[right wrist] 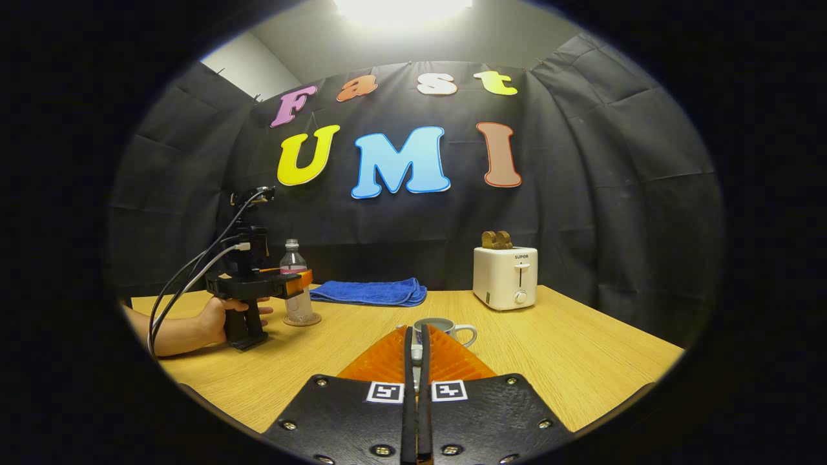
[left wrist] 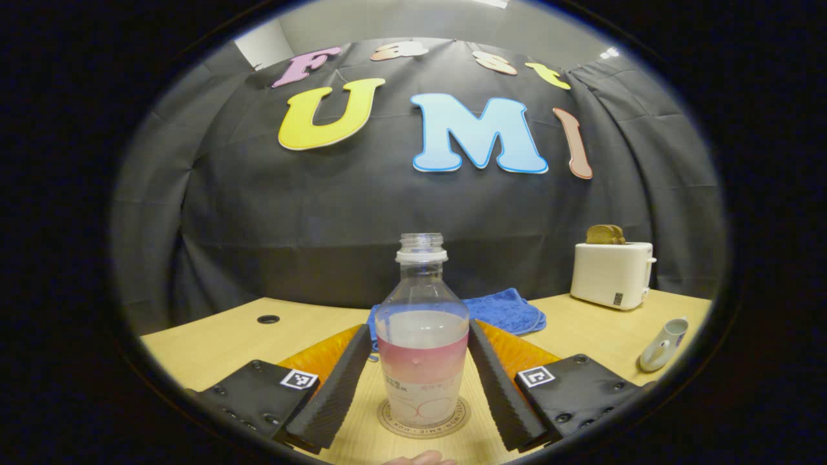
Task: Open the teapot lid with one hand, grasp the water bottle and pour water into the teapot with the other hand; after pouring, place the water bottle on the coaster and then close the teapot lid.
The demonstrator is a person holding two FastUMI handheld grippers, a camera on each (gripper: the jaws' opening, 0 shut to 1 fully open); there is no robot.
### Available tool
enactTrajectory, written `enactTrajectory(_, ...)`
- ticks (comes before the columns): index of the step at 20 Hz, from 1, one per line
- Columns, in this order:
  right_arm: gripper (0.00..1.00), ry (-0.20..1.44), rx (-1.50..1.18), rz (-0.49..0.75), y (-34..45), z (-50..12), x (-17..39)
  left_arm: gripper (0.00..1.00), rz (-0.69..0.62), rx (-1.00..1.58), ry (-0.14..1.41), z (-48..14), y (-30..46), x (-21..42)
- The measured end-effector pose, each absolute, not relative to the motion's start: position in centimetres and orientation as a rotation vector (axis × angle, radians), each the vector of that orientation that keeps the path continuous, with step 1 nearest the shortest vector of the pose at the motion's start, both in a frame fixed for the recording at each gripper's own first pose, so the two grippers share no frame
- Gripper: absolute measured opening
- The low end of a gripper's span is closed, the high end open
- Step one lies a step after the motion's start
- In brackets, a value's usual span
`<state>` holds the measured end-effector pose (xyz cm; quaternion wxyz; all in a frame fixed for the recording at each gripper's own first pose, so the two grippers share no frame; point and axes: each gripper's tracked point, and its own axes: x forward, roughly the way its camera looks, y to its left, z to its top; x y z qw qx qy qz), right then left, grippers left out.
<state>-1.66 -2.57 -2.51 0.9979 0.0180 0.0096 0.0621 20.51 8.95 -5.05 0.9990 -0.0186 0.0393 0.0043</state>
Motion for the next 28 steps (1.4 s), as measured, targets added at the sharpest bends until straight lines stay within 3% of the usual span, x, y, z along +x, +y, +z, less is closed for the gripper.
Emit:
enactTrajectory(13, 0.01, -0.007, 0.027, 0.111, -2.7, -1.3, -2.2, 1.0, -0.01, -0.039, 0.064, -3.6, 7.5, 14.0)
enactTrajectory(21, 0.01, -0.011, 0.004, 0.068, -3.5, -0.9, 3.0, 1.0, -0.095, -0.147, 0.024, -2.0, 2.9, 2.3)
enactTrajectory(28, 0.01, 0.046, -0.015, 0.038, -3.9, -2.9, 9.5, 1.0, -0.082, -0.171, 0.059, -3.7, 3.7, 0.0)
